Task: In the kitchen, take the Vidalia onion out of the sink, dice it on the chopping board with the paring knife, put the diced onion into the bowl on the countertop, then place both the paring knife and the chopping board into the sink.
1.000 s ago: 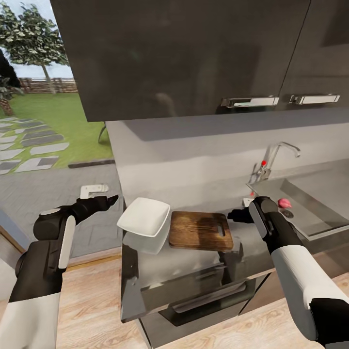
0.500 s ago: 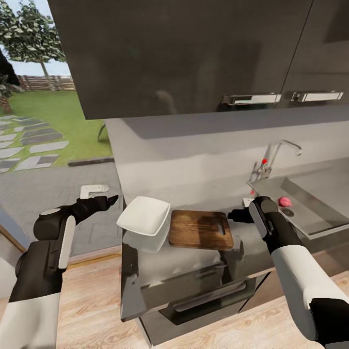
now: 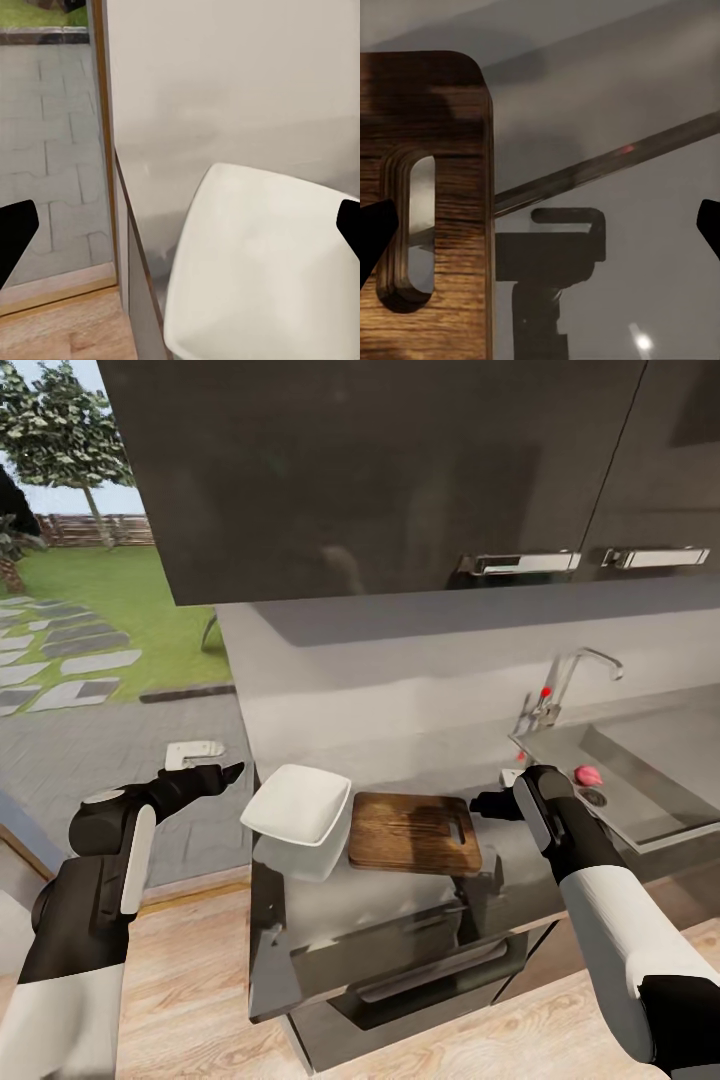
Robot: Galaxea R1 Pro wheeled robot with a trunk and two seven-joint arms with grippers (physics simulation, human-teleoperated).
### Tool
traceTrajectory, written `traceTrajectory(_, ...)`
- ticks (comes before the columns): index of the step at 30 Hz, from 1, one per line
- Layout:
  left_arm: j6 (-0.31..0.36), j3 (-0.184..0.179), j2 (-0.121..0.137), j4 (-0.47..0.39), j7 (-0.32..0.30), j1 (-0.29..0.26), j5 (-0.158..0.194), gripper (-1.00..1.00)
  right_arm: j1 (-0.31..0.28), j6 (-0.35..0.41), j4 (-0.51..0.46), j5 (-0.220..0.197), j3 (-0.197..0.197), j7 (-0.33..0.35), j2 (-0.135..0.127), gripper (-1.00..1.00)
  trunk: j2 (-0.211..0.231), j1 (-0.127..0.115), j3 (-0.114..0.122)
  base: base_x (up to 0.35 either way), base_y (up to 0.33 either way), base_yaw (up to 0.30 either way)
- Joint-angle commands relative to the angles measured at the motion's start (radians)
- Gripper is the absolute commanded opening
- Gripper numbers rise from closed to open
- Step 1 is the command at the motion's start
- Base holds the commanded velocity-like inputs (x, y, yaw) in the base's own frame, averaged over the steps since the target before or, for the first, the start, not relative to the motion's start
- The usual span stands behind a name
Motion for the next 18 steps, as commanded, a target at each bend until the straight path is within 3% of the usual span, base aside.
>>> traceTrajectory(1, 0.006, 0.001, 0.0, -0.001, -0.004, -0.001, 0.001, 1.0, -0.001, 0.003, -0.001, -0.011, 0.001, -0.01, 0.0, 1.0, -0.002, 0.001, -0.003, 0.0, 0.0, 0.0)
traceTrajectory(18, 0.005, 0.001, 0.0, -0.001, -0.004, -0.001, 0.001, 1.0, -0.001, 0.003, -0.001, -0.011, 0.001, -0.01, 0.0, 1.0, -0.002, 0.001, -0.016, 0.0, 0.0, 0.0)
